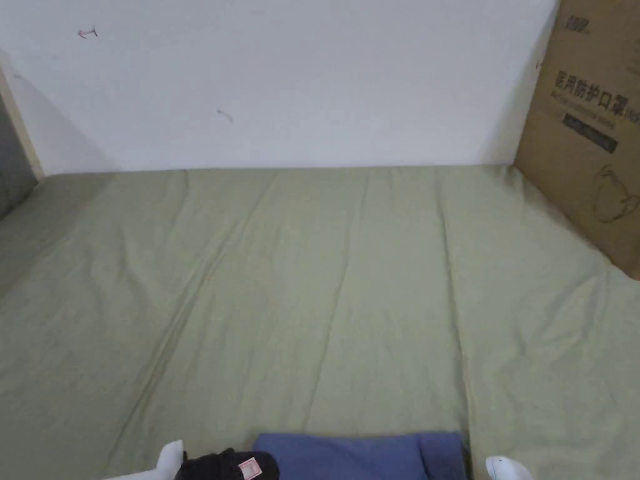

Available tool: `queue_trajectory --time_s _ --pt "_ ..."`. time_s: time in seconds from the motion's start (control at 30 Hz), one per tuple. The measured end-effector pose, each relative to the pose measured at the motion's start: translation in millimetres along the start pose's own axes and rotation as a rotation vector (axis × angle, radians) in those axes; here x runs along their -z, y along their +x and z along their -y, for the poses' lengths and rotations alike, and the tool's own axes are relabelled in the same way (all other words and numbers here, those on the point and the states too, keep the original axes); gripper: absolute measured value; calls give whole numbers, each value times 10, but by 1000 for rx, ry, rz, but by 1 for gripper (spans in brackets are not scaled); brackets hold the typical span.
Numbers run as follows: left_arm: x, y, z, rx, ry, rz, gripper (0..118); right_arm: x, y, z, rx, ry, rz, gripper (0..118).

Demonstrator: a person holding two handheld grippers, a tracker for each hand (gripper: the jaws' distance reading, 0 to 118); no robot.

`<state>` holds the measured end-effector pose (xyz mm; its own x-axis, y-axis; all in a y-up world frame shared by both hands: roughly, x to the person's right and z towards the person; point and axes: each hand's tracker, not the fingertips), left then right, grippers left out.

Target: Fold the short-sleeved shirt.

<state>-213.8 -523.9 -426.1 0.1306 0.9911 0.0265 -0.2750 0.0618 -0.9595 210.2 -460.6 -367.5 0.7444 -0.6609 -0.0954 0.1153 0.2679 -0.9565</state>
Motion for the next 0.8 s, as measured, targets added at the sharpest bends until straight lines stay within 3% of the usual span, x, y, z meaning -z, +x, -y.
queue_trajectory --time_s 0.17,0.23,0.27,0.3,0.33,0.37,0.4,0.43,0.47,0.57,0.67,0.8 --pt "459 -40 -47 4 -88 36 118 7 -1 4 0 -1 10 0" --pt "417 -50 -1 57 -81 35 112 7 29 14 24 4 -6 0" --pt "347 -55 -6 87 -81 -40 97 7 59 23 48 8 -26 0" --pt "296 -86 0 93 -68 -172 38 5 82 32 67 11 -36 0" --pt "272 -138 30 91 -52 -340 14 1 92 42 74 16 -44 0" --pt "256 -64 74 14 -40 -185 14 0 55 50 73 29 -51 0" --pt "271 113 33 14 -39 -204 15 -16 22 55 38 33 7 0" --pt "299 313 7 123 -62 -311 15 -37 -42 65 10 36 -3 0" --pt "281 495 45 227 -70 -325 15 -71 -88 73 -6 43 -8 0" --pt "102 1004 28 337 -67 -342 15 -292 -240 114 -16 86 -41 0" --pt "-407 1333 -67 426 2 -493 15 -565 -454 156 -109 127 -10 0" --pt "-1229 1569 -418 390 76 -795 15 -873 -687 264 -210 156 55 0"
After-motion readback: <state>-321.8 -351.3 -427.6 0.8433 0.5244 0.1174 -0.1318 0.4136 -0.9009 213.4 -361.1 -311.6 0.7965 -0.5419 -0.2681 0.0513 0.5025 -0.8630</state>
